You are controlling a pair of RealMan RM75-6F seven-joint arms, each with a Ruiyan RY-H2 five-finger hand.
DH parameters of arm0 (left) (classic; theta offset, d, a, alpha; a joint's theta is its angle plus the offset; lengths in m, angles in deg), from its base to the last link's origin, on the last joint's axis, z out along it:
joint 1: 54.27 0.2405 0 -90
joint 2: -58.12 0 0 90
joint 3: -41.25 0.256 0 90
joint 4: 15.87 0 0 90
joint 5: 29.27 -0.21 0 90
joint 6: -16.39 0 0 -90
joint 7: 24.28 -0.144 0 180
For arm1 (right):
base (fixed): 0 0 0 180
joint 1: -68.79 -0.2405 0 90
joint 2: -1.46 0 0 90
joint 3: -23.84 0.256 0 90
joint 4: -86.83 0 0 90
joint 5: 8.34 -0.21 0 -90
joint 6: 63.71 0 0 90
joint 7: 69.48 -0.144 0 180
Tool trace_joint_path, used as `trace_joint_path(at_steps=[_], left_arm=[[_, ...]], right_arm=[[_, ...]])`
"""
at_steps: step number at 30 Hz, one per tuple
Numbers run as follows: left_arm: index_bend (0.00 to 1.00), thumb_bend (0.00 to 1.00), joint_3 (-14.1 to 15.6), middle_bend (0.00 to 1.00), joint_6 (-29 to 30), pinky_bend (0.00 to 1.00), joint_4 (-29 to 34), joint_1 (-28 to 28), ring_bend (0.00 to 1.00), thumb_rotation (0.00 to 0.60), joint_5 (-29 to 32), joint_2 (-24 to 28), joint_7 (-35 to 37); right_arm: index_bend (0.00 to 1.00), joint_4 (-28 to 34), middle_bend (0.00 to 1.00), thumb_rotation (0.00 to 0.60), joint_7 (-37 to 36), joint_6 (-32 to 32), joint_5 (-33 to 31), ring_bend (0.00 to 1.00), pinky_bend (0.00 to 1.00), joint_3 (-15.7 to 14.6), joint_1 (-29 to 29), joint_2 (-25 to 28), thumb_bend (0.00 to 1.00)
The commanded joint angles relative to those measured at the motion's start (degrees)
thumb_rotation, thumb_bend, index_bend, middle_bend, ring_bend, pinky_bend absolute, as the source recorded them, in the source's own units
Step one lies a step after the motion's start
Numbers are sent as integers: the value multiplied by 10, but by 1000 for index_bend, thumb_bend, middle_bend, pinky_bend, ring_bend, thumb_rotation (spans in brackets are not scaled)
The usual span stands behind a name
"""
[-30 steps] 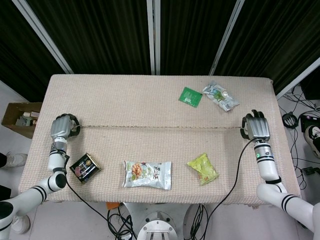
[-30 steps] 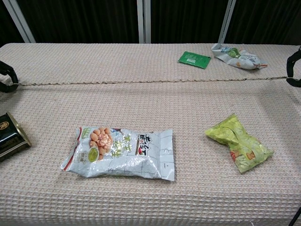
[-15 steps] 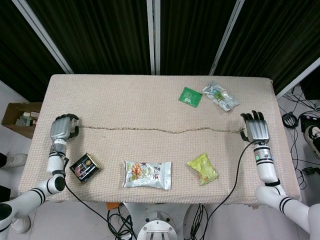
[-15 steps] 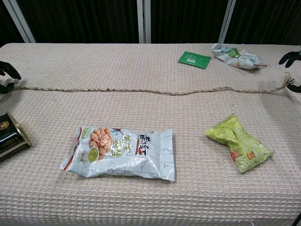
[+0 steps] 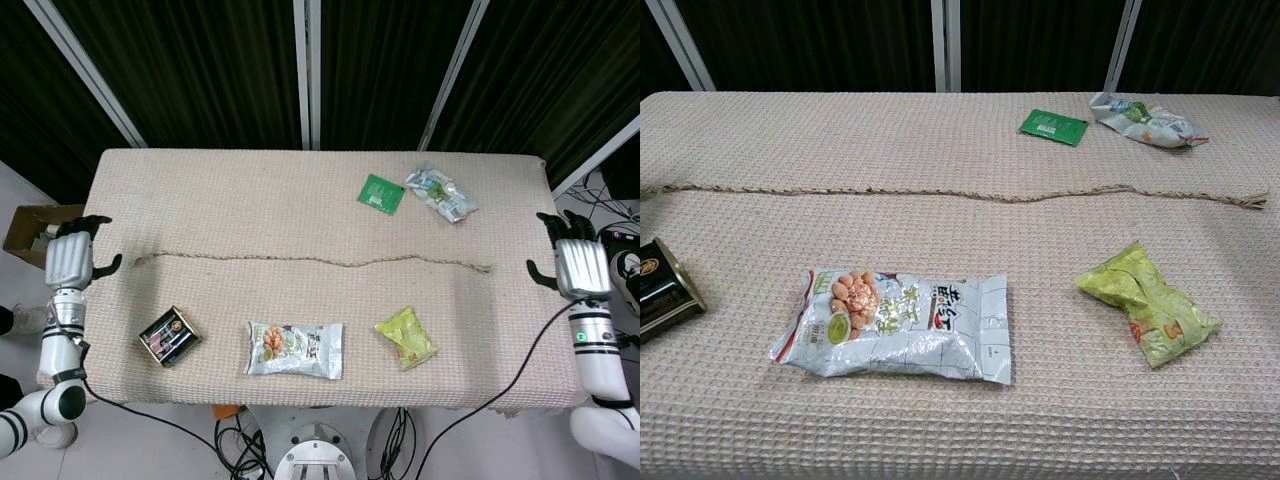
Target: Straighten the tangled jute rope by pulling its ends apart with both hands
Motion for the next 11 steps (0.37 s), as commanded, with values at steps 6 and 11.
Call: trace_joint_path(at_steps=[6, 11], left_arm=[[271, 275, 75, 210, 155, 151, 159, 126, 154, 600, -120, 120, 18], [278, 273, 115, 214, 206, 151, 198, 169, 154, 600, -167, 126, 2]], right_arm=[[154, 109, 202, 600, -59, -140, 102, 49, 133, -60, 124, 103, 280], [154, 105, 202, 600, -69, -161, 131, 49, 134, -85, 151, 88, 281]])
